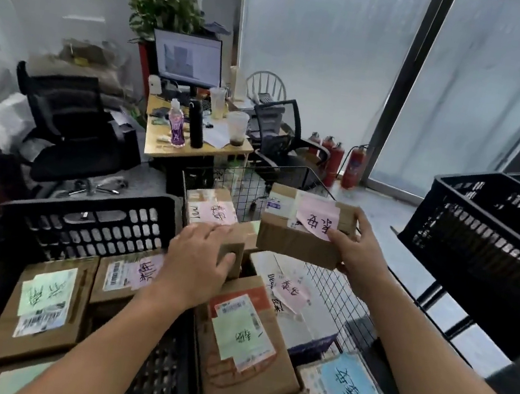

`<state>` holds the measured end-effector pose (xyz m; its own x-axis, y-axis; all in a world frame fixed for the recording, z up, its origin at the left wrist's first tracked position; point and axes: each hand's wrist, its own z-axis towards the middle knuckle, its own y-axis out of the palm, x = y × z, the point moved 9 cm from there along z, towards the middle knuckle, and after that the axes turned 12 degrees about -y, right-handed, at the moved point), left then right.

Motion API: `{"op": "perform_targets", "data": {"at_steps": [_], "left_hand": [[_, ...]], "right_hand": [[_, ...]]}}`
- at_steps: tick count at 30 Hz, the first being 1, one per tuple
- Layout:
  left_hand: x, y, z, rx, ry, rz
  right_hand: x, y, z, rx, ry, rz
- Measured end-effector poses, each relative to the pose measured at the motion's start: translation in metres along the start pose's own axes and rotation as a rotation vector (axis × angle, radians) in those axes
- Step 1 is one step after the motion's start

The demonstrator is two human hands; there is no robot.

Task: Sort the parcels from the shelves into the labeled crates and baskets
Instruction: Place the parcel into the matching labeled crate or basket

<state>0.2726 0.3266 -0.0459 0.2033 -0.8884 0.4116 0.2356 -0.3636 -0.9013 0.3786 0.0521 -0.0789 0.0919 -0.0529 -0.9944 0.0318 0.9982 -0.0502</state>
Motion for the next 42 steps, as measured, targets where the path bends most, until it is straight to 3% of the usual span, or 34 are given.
{"op": "perform_targets", "data": {"at_steps": [9, 15, 22, 26, 34, 38, 42], "left_hand": [[-0.027, 0.015, 0.045, 0.001, -0.183, 0.054], [-0.019, 0.017, 0.074, -0.012, -0.158, 0.151], [-0.027, 0.022, 0.096, 0.005, -0.207, 0.115], [-0.032, 0.025, 0.095, 0.025, -0.234, 0.072], [-0.038, 0.021, 0.094, 0.061, -0.252, 0.004], [-0.037, 0.019, 0.093, 0.058, -0.264, -0.018], [-0.033, 0.019, 0.093, 0.032, -0.240, 0.036]], "right_hand": [[0.052, 0.058, 0.108, -0.241, 0.027, -0.209], [0.102, 0.096, 0.145, -0.390, 0.082, -0.259], [0.137, 0.109, 0.159, -0.294, 0.158, -0.049], [0.130, 0.115, 0.161, -0.382, 0.065, -0.200], [0.131, 0.125, 0.163, -0.323, 0.049, -0.199], [0.120, 0.129, 0.168, -0.391, 0.041, -0.335], [0.094, 0.119, 0.168, -0.322, -0.065, -0.442]]}}
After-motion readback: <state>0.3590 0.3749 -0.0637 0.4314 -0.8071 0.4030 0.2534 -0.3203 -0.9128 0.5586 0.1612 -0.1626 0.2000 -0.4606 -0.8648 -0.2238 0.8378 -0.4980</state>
